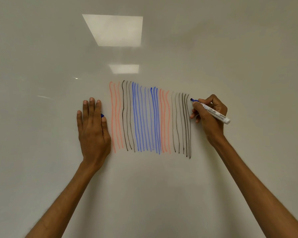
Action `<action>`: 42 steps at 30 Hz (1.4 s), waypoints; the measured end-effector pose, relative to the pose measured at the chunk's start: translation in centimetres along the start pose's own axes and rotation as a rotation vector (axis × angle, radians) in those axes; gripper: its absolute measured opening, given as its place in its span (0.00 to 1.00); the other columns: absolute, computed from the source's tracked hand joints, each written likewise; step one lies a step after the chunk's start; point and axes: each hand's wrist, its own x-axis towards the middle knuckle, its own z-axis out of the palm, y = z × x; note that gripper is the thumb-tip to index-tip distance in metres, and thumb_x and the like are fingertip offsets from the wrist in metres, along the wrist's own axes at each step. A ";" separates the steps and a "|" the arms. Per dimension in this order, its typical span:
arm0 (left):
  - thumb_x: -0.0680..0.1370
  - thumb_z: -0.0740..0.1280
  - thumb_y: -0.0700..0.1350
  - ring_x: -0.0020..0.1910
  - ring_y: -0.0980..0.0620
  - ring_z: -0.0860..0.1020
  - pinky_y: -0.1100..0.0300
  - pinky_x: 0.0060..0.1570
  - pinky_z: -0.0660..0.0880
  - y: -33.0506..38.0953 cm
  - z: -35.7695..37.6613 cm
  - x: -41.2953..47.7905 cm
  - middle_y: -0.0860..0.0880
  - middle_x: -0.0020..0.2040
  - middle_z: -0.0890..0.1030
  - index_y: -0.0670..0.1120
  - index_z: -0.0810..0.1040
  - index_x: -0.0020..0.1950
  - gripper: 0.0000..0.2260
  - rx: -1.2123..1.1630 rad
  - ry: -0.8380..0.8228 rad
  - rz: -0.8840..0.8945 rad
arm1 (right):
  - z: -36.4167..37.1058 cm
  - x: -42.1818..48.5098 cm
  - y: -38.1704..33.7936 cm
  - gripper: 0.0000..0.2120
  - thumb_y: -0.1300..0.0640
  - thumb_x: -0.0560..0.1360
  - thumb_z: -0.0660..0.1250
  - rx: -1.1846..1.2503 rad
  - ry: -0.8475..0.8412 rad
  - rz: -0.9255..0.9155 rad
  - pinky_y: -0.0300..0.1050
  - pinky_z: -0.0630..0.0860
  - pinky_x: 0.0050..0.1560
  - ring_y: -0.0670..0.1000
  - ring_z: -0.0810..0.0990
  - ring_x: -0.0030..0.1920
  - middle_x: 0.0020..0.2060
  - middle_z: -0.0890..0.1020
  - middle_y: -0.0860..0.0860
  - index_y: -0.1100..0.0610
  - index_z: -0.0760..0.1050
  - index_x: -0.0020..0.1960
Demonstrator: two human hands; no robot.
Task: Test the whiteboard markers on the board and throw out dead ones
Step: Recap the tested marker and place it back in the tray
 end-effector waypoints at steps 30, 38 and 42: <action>0.86 0.51 0.44 0.80 0.47 0.52 0.50 0.79 0.47 0.1 0.1 -0.2 0.42 0.80 0.58 0.40 0.58 0.79 0.22 0.002 0.014 -0.002 | -3.7 -10.4 4.2 0.15 0.60 0.69 0.69 -0.020 0.005 0.162 0.38 0.69 0.23 0.50 0.69 0.19 0.22 0.72 0.54 0.60 0.63 0.33; 0.86 0.51 0.44 0.80 0.47 0.52 0.51 0.79 0.46 0.0 0.0 -0.2 0.42 0.80 0.57 0.40 0.57 0.80 0.22 0.002 0.005 0.000 | -4.1 -10.0 3.2 0.10 0.62 0.68 0.66 0.024 0.010 0.270 0.36 0.66 0.19 0.49 0.69 0.17 0.20 0.74 0.53 0.61 0.66 0.33; 0.86 0.51 0.44 0.80 0.47 0.52 0.51 0.79 0.46 -0.2 0.0 -0.3 0.42 0.80 0.57 0.38 0.55 0.80 0.23 -0.011 -0.005 -0.001 | -3.8 -6.4 1.1 0.12 0.64 0.72 0.67 0.114 0.021 0.245 0.35 0.64 0.19 0.49 0.69 0.18 0.22 0.76 0.52 0.58 0.66 0.33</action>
